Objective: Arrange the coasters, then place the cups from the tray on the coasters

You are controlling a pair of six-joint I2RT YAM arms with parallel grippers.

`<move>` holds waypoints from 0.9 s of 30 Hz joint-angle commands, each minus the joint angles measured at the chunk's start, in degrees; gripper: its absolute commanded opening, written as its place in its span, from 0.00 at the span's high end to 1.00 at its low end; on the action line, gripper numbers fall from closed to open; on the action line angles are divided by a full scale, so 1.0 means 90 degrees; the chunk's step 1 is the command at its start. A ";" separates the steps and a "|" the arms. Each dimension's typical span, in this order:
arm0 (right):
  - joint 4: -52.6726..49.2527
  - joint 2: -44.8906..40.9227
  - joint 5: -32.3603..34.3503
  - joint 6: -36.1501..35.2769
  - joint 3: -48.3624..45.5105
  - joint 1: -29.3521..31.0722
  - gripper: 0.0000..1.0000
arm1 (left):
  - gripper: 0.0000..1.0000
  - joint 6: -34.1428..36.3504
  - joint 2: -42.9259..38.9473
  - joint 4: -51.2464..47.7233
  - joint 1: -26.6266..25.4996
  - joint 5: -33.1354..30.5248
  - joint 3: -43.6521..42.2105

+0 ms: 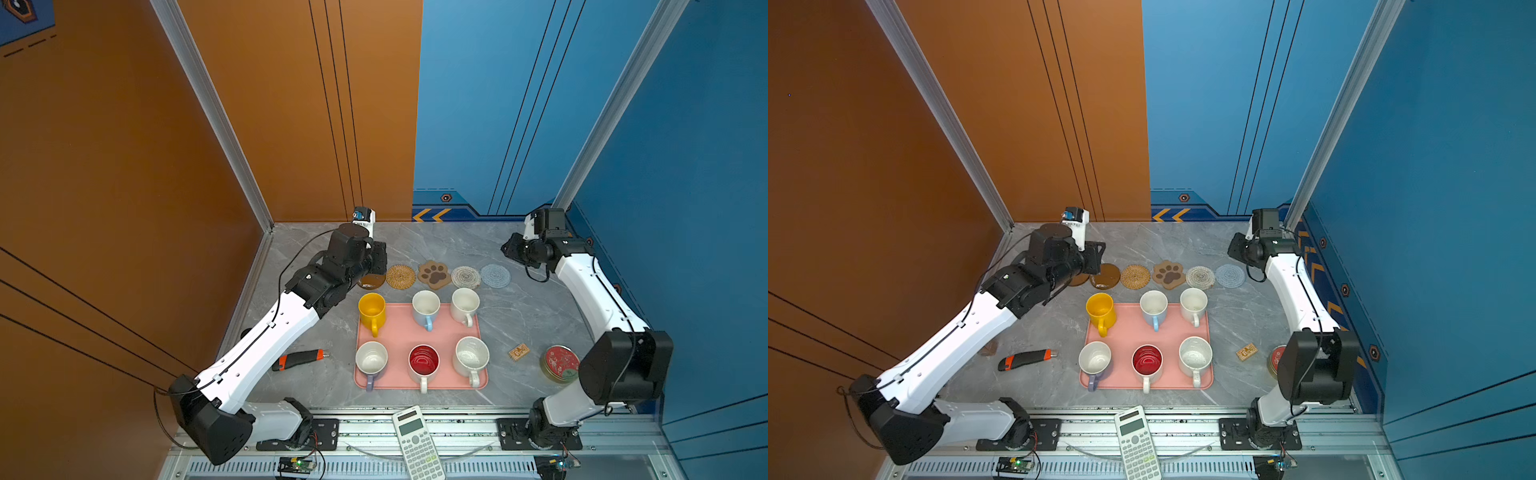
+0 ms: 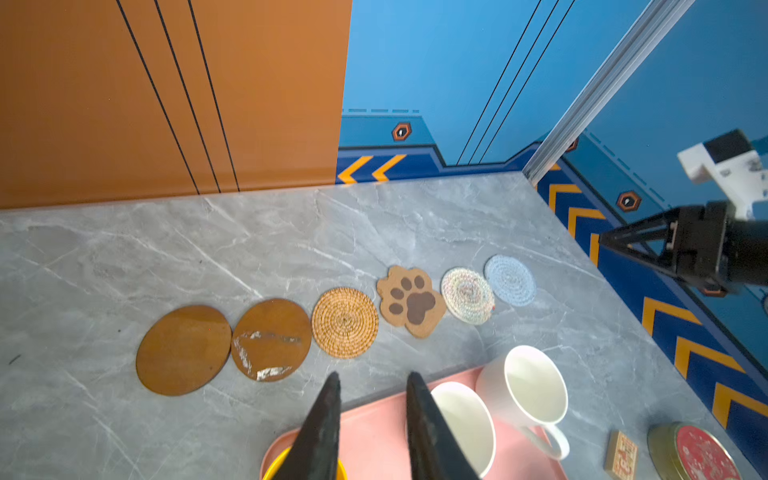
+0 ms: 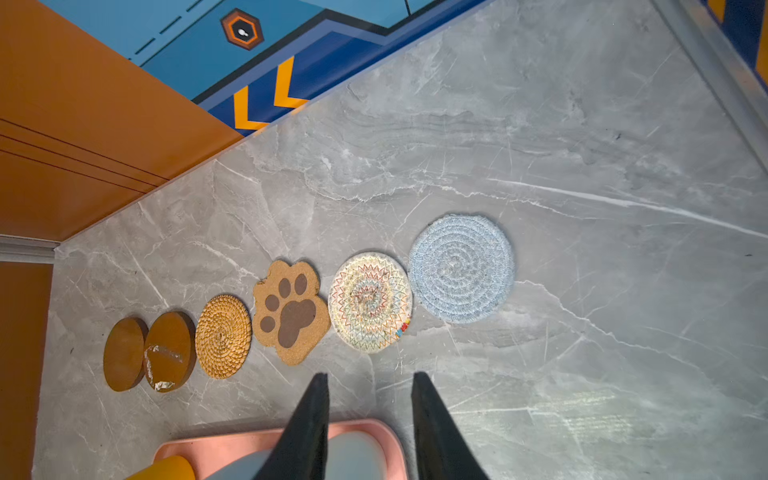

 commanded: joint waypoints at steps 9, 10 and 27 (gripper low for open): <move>-0.0243 -0.2817 0.1802 -0.0172 -0.1629 0.1547 0.38 | 0.44 0.0063 -0.0960 0.0797 -0.0368 -0.0626 -0.1463; -0.0241 -0.3033 0.1940 -0.0127 -0.1772 0.1734 0.36 | 0.43 0.0028 -0.1087 0.0850 -0.0392 -0.0631 -0.1686; -0.1557 -0.3852 0.3700 0.0852 -0.2460 0.4002 0.29 | 0.07 0.0280 -0.2454 0.2332 -0.0605 -0.0889 -0.4158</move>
